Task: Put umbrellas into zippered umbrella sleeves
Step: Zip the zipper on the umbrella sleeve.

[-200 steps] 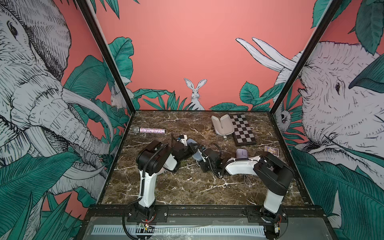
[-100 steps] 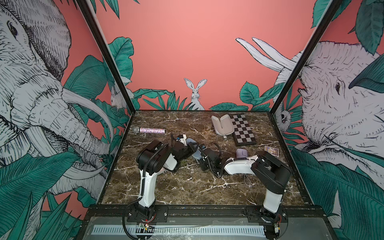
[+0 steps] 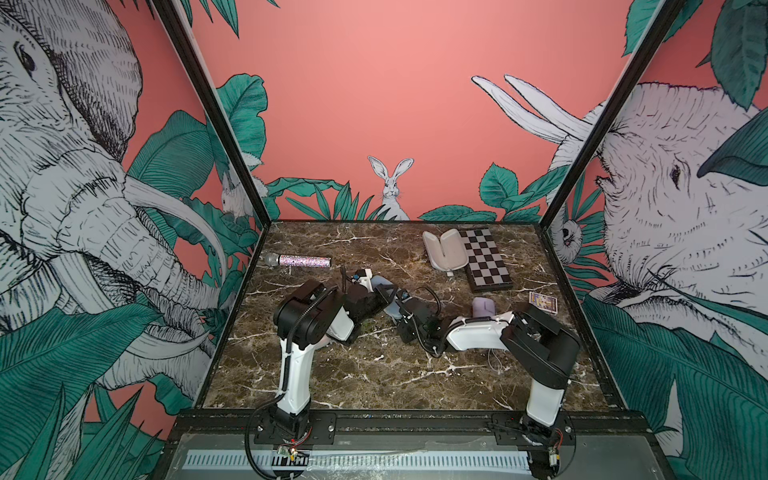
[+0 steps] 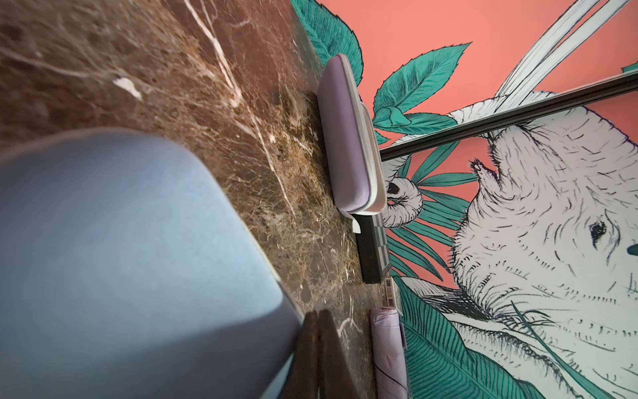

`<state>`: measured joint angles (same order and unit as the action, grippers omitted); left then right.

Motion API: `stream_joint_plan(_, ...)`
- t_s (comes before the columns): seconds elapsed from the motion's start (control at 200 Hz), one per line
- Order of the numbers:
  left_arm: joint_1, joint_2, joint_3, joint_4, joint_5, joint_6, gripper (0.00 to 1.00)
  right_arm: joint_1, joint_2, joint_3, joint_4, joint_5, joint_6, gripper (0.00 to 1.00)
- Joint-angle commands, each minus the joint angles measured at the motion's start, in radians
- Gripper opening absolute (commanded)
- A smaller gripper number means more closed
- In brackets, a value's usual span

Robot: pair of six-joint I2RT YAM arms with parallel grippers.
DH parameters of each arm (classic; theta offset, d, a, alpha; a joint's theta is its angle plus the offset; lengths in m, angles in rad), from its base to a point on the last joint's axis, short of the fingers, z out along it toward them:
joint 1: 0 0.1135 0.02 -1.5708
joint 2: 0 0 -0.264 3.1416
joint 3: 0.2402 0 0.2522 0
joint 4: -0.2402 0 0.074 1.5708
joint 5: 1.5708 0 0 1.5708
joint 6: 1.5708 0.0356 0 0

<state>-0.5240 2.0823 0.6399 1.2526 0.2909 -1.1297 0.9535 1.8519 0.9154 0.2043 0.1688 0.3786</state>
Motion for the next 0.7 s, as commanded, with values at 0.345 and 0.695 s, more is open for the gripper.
stream_joint_plan(0.345, -0.033, 0.092, -0.046, -0.354, -0.042, 0.014, 0.0, 0.106, 0.135, 0.169, 0.206, -0.15, 0.183, 0.0)
stream_joint_plan(0.695, -0.032, 0.111, -0.043, -0.34, -0.033, 0.004, 0.0, 0.152, 0.112, 0.208, 0.263, -0.133, 0.284, 0.0)
